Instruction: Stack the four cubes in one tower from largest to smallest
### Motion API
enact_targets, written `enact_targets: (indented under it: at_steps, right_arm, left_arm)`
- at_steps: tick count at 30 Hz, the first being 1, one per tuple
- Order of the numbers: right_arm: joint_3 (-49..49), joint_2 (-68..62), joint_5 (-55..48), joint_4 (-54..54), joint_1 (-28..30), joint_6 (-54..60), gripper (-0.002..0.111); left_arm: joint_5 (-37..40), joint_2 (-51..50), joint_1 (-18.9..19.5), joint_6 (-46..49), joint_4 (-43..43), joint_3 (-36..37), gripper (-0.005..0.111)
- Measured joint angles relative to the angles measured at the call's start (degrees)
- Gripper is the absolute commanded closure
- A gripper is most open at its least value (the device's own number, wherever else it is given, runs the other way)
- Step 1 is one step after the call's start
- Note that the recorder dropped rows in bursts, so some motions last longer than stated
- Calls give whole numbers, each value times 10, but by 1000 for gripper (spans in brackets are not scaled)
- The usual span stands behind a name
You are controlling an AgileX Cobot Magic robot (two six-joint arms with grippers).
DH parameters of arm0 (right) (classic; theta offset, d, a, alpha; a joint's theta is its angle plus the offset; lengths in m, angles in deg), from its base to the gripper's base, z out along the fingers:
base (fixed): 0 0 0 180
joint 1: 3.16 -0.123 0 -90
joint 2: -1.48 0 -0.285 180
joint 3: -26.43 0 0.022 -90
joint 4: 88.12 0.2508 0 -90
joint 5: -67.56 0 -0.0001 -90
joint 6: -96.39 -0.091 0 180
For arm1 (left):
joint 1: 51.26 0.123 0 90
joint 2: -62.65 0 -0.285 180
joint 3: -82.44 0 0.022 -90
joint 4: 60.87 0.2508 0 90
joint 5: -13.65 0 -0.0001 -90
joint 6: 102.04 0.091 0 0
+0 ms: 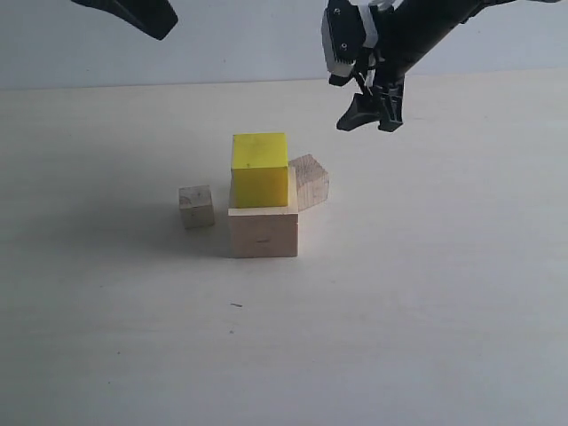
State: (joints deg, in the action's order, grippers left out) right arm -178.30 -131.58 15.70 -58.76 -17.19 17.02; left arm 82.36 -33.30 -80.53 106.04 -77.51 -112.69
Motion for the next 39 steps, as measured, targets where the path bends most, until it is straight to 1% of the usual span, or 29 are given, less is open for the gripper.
enact_targets:
  at_steps: [2, 4, 11, 20, 39]
  right_arm:
    - [0, -11, -40, 43, 0, 53, 40]
    - [0, -29, -68, 68, 0, 83, 40]
    - [0, -53, -112, 97, 0, 106, 40]
    - [0, -54, -124, 142, 0, 161, 40]
    - [0, -89, -140, 206, 7, 193, 40]
  left_arm:
    - [5, 0, 0, 0, 0, 0, 107]
    - [11, 0, 0, 0, 0, 0, 107]
    - [12, 0, 0, 0, 0, 0, 107]
    - [12, 0, 0, 0, 0, 0, 107]
    - [13, 0, 0, 1, 0, 0, 107]
